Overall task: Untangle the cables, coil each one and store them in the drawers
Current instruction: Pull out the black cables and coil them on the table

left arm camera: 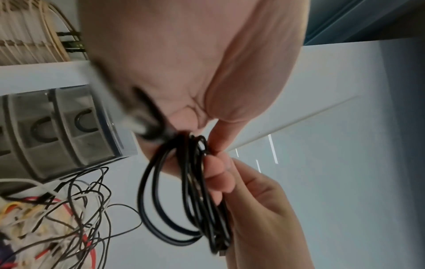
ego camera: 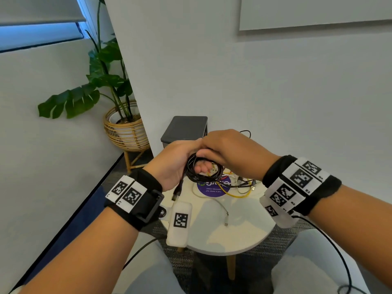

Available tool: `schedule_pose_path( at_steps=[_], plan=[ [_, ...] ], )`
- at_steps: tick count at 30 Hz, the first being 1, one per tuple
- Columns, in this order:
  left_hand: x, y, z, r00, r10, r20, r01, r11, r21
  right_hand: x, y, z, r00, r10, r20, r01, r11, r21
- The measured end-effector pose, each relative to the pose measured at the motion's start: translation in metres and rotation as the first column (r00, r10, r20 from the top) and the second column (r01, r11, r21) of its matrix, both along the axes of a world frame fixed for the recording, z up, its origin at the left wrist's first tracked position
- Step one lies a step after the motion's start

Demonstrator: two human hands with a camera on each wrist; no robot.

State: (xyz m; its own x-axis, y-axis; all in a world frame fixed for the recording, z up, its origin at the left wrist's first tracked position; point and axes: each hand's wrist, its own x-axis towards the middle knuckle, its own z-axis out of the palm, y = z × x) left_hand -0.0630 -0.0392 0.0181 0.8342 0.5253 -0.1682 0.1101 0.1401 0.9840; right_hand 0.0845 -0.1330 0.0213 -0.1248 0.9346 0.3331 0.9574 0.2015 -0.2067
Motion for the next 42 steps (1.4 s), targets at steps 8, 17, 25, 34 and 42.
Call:
schedule_pose_path(
  at_steps=[8, 17, 25, 34, 42],
  plan=[
    [-0.001, -0.002, -0.015, 0.994, 0.038, 0.107, -0.035, 0.999, -0.032, 0.007, -0.005, -0.007, 0.931, -0.145, -0.336, 0.156, 0.988, 0.007],
    [-0.004, 0.001, -0.008, 0.997, 0.039, 0.073, -0.052, 0.980, 0.190, 0.042, -0.011, 0.008, 0.995, -0.029, -0.099, 0.017, 0.992, -0.126],
    [0.008, -0.012, -0.010, 0.986, -0.001, 0.164, -0.034, 0.977, 0.213, 0.028, -0.008, -0.030, 0.640, -0.111, -0.760, 0.092, 0.993, -0.068],
    [0.009, -0.004, -0.009, 0.985, 0.065, 0.158, -0.113, 0.942, 0.317, 0.019, -0.003, -0.038, -0.108, -0.181, -0.977, -0.067, 0.982, -0.175],
    [0.013, 0.000, -0.018, 0.981, 0.060, 0.185, -0.096, 0.977, 0.189, 0.021, -0.005, -0.037, -0.173, -0.182, -0.968, -0.058, 0.983, -0.175]
  ],
)
